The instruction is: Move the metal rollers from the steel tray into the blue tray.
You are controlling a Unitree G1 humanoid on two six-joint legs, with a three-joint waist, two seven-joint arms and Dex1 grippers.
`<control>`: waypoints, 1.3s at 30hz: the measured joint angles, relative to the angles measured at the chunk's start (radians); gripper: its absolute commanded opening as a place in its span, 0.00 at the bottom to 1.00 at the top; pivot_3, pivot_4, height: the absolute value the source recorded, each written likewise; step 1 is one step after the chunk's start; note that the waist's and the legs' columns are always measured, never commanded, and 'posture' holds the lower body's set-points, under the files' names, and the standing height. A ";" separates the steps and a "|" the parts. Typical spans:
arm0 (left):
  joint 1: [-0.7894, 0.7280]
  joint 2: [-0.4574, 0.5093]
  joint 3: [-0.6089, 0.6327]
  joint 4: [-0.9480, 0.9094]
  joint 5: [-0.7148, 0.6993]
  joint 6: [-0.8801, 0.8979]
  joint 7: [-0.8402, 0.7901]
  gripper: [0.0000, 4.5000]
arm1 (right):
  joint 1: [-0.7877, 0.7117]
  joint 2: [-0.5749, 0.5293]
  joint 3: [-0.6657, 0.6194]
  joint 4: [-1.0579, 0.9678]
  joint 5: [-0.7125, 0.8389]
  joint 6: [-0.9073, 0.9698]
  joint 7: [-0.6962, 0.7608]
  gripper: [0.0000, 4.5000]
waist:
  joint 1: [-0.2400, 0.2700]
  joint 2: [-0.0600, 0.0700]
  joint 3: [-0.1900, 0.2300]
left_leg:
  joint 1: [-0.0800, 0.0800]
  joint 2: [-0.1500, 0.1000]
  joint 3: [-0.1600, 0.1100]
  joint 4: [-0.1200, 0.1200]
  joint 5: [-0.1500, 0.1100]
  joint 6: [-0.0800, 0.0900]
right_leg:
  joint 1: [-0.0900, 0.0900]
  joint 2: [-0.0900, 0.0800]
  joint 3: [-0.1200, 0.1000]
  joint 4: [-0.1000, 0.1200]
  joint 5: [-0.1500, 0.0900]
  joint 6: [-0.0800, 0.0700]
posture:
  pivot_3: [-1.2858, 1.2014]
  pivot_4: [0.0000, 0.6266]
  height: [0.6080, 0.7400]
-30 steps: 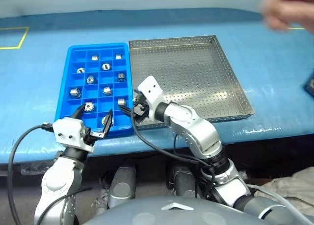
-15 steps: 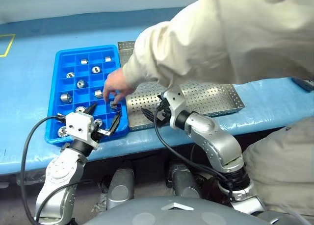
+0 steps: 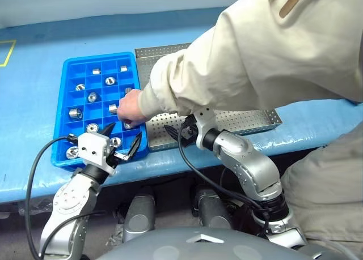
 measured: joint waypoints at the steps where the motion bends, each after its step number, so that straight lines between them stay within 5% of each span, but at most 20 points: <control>1: 0.003 0.000 0.000 0.000 0.000 0.000 0.000 1.00 | 0.000 0.001 0.001 0.000 0.000 0.001 -0.001 0.99 | 0.000 0.000 0.000 | 0.000 0.000 0.000 0.000 0.000 0.000 | 0.000 0.000 0.000 0.000 0.000 0.000 | 0.57 0.24 1.00; 39: 0.002 -0.010 -0.020 0.000 0.001 0.000 0.005 1.00 | -0.009 0.021 0.003 0.025 -0.001 0.002 -0.038 0.99 | 0.002 0.000 0.000 | 0.000 0.000 0.000 0.000 0.000 0.000 | 0.000 0.000 0.000 0.000 0.000 0.000 | 0.57 0.24 1.00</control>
